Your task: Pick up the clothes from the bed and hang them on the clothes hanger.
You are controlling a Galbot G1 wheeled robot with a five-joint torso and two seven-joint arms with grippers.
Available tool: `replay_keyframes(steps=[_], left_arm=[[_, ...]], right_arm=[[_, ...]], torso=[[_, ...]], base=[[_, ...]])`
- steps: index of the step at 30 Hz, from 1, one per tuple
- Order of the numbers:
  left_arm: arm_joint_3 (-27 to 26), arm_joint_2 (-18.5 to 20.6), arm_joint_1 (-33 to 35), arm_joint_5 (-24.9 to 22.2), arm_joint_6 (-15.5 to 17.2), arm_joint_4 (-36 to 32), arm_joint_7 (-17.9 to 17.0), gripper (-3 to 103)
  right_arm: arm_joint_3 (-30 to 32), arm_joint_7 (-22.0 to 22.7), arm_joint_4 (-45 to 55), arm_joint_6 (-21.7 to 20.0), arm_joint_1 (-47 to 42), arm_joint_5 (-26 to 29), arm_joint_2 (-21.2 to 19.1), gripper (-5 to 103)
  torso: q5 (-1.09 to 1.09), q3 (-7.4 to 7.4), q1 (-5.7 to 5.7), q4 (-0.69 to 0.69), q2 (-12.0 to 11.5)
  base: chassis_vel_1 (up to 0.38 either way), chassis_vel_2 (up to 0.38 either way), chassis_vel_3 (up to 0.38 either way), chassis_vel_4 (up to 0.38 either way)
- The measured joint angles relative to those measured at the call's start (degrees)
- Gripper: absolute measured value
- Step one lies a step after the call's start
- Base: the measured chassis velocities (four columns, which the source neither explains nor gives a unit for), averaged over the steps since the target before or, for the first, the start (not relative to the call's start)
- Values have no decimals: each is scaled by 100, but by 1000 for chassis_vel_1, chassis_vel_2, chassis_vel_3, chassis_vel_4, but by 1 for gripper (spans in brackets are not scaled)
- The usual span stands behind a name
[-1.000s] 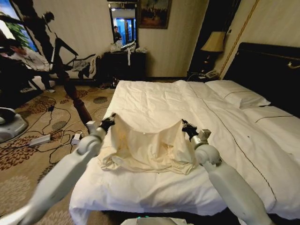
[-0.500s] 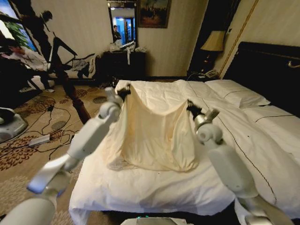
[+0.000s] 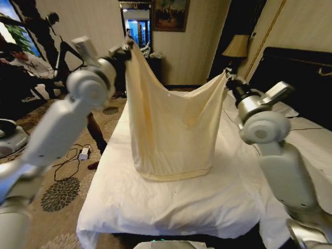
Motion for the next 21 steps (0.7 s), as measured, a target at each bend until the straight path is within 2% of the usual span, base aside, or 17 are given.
replay_keyframes(steps=[5, 8, 10, 11, 12, 13, 14, 15, 16, 17, 18, 21], left_arm=[[-61, 197, -368, -234, 88, 72, -35, 0], [-96, 244, -317, -244, 108, 23, -48, 0], [-212, 342, 123, -18, 117, -135, -41, 0], [-325, 415, 548, 170, 117, -250, -32, 0], [-325, 415, 548, 170, 117, -250, -32, 0], [-416, 478, 1033, 375, 109, -356, -29, 0], [-434, 491, 1171, 431, 106, -387, -29, 0], [-492, 519, 1626, 617, 90, -478, -25, 0], [-625, 506, 2287, 907, 55, -576, -20, 0], [-698, 465, 2629, 1075, 29, -608, -7, 0], [-698, 465, 2629, 1075, 29, -608, -7, 0], [-837, 243, 3479, 1503, -41, -591, 9, 0]], right_arm=[[-34, 66, -140, -13, 714, 420, -190, 0], [-21, 72, -128, -21, 714, 488, -260, 0], [80, 70, 37, -21, 354, 437, -316, 0], [158, 61, 177, -21, -50, 330, -321, 0], [158, 61, 177, -21, -50, 330, -321, 0], [205, 49, 283, -23, -389, 215, -304, 0], [223, 41, 322, -23, -529, 160, -287, 0], [265, 16, 421, -23, -902, 3, -212, 0], [278, -67, 521, -34, -1521, -339, -52, 0], [252, -126, 536, -38, -1830, -585, 69, 0], [252, -126, 536, -38, -1830, -585, 69, 0], [60, -273, 483, -66, -2487, -1208, 466, 0]], torso=[[-2, 0, 0, 2, 0], [1, 0, 0, 0, 0], [2, -1, 0, -3, 0], [1, -1, 1, -4, 0], [1, -1, 1, -4, 0], [3, 0, 0, -2, 0], [2, 0, 0, -1, 0], [-6, 1, 1, 2, 0], [-4, 1, 1, 3, 0], [2, 1, 1, 2, 0], [2, 1, 1, 2, 0], [1, 0, 0, -3, 0]], base=[[0, 0, 0, 0], [0, 0, 0, 0], [0, 0, 0, 0], [0, 0, 0, 0], [0, 0, 0, 0], [0, 0, 0, 0], [0, 0, 0, 0], [0, 0, 0, 0], [0, 0, 0, 0], [0, 0, 0, 0], [0, 0, 0, 0], [0, 0, 0, 0]])
